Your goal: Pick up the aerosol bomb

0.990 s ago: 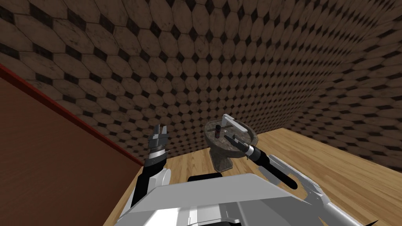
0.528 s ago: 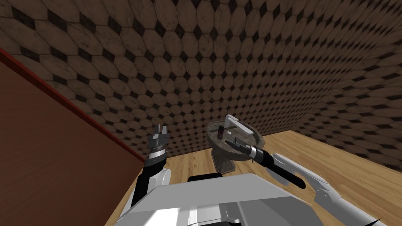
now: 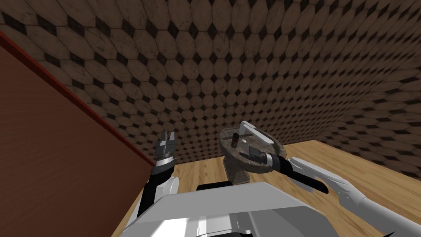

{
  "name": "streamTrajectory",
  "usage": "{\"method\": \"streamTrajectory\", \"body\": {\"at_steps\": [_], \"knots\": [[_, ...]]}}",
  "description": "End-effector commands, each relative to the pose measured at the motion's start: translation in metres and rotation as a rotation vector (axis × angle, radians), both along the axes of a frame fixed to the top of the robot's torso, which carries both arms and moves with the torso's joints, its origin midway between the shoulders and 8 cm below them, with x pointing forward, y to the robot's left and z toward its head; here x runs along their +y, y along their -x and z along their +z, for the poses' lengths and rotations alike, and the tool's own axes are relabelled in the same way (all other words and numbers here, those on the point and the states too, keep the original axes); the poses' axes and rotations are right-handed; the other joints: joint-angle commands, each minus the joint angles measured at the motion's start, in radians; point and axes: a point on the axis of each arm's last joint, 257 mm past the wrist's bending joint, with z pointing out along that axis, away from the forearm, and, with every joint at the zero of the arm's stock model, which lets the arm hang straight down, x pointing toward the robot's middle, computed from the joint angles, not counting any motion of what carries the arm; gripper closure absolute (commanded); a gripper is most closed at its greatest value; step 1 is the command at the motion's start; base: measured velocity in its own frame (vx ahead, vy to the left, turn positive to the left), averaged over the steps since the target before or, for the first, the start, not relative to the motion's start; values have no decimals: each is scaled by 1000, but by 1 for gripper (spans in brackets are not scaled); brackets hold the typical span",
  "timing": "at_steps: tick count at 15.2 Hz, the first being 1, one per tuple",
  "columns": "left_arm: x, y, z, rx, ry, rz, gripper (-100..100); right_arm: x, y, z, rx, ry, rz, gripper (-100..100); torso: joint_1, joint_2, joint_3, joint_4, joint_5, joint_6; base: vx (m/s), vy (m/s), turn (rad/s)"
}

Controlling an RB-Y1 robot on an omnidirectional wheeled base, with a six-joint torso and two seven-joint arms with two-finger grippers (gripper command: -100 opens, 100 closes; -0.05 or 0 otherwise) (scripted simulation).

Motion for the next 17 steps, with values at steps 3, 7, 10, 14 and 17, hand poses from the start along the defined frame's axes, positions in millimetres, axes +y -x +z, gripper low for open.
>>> {"method": "streamTrajectory", "body": {"at_steps": [3, 7, 10, 14, 17], "knots": [[0, 0, 0, 0, 0, 0, 0, -17, 6, -17, 27, 109, 37, -100, 0, 0, 0, 0, 0, 0, 27, 30, 83], [0, 0, 0, 0, 0, 0, 0, -48, 17, -41, 69, 260, 85, -100, 0, 0, 0, 0, 0, 0, 32, 33, 82], [0, 0, 0, 0, 0, 0, 0, -67, 22, -50, 92, 346, 114, -100, 0, 0, 0, 0, 0, 0, 30, 32, 80], [0, 0, 0, 0, 0, 0, 0, -92, 28, -56, 118, 449, 151, -100, 1, 0, 0, 0, 0, -1, 33, 33, 93], [0, 0, 0, 0, 0, 0, 0, -114, 33, -60, 141, 535, 180, -100, 1, 0, 0, 0, 0, 0, 30, 38, 73]]}}
